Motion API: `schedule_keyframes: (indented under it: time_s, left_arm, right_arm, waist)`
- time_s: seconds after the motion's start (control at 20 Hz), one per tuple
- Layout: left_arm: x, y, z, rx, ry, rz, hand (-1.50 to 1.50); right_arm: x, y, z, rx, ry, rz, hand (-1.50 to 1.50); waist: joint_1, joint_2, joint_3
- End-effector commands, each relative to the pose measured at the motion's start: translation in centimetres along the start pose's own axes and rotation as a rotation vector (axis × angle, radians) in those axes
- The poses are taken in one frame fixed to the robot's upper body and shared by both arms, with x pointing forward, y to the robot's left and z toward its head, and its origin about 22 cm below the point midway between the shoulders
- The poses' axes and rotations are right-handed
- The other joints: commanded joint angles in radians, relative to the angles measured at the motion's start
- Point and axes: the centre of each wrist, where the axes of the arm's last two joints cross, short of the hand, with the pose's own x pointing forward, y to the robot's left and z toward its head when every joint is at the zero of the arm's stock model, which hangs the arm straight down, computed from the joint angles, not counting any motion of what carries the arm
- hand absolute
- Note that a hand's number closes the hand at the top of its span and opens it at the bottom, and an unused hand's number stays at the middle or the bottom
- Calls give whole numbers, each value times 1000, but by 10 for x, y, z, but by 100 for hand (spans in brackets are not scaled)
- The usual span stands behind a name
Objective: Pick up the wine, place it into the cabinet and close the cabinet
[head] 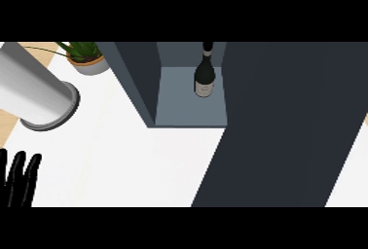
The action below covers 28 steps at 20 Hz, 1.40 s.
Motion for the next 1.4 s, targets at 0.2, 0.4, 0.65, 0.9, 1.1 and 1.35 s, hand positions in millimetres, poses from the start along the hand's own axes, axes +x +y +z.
schedule_keyframes:
  time_s: [0.2,0.4,0.65,0.9,1.1,1.35]
  left_arm:
    - [11,30,2,-12,-9,-20,-150]
    - [13,41,-5,-19,20,-23,-150]
    - [14,56,-10,-29,25,-1,-150]
    - [12,46,-12,-32,28,41,-150]
    - [19,54,-34,-48,23,65,-150]
    - [19,43,-19,-50,28,75,-150]
  right_arm:
    - [26,49,-1,19,-100,31,150]
    - [25,67,-5,20,-102,37,150]
    - [15,77,-27,-17,-135,103,150]
    - [23,73,-42,-80,-169,163,150]
    - [32,66,-60,-107,-174,194,150]
    - [44,54,-80,-85,-139,142,150]
  waist:
    - [6,1,0]
    - [-3,-2,-1]
    - [5,-2,-2]
    - [11,3,-2]
    - [13,9,-2]
    - [41,10,-1]
